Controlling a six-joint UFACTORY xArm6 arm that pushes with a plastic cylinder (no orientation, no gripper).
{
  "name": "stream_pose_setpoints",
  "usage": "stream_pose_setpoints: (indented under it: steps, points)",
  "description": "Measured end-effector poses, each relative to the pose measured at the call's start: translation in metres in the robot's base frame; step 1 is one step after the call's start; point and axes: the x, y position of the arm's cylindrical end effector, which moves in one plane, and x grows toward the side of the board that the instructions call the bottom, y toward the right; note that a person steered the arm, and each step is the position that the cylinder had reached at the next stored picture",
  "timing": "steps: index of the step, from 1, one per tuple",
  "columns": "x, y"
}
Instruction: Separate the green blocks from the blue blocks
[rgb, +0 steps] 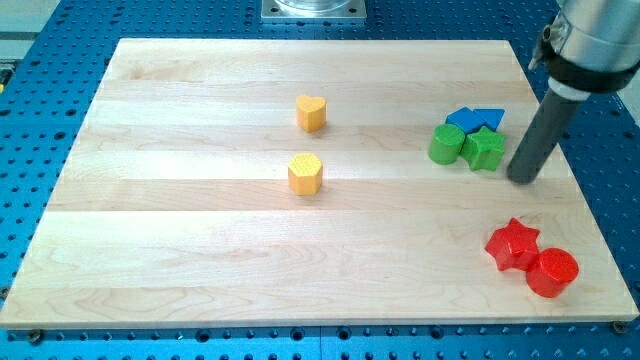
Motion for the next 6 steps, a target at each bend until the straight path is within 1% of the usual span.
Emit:
stream_pose_setpoints:
  steps: [2,3,4,5,6]
  points:
    - [-0.032,-0.133]
    - [-0.073,-0.166]
    - [-0.089,-0.159]
    - [-0.124,-0.179]
    - [-0.148,-0.195]
